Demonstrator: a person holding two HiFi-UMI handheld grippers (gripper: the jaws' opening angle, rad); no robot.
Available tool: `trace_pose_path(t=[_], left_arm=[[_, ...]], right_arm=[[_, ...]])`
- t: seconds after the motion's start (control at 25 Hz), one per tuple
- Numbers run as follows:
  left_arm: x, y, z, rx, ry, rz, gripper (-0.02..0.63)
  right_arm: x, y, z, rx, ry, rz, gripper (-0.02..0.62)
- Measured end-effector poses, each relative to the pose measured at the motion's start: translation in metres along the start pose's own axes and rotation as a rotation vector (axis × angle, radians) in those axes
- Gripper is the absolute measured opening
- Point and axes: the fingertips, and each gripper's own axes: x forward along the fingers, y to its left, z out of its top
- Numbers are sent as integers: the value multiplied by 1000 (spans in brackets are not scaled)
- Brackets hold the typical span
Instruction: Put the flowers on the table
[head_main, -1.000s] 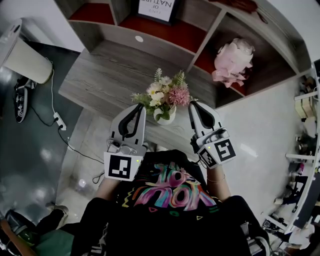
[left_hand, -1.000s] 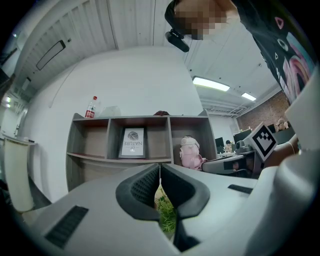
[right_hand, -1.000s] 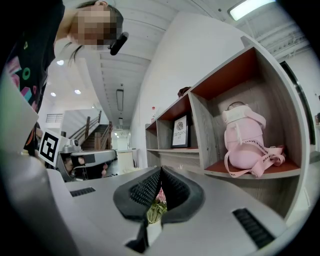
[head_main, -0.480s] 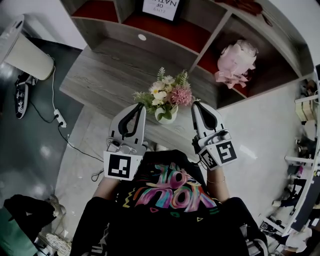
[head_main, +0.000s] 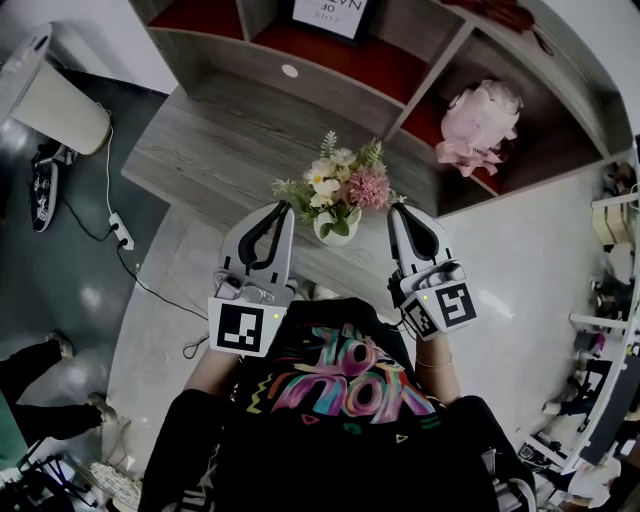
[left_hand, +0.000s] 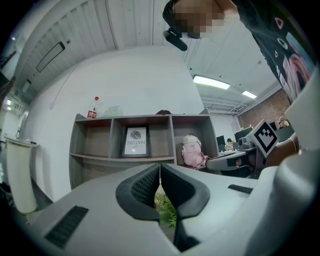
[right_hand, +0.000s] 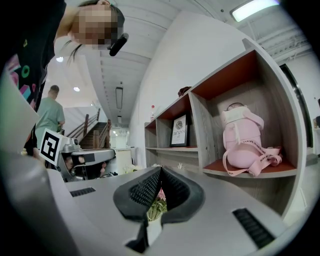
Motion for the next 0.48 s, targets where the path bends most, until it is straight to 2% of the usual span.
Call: trace_pose_path(t=[0.48], left_arm=[[-4,4,-2,13,7,-12,29]], right_arm=[[-2,4,0,-9,-2,-2,15]])
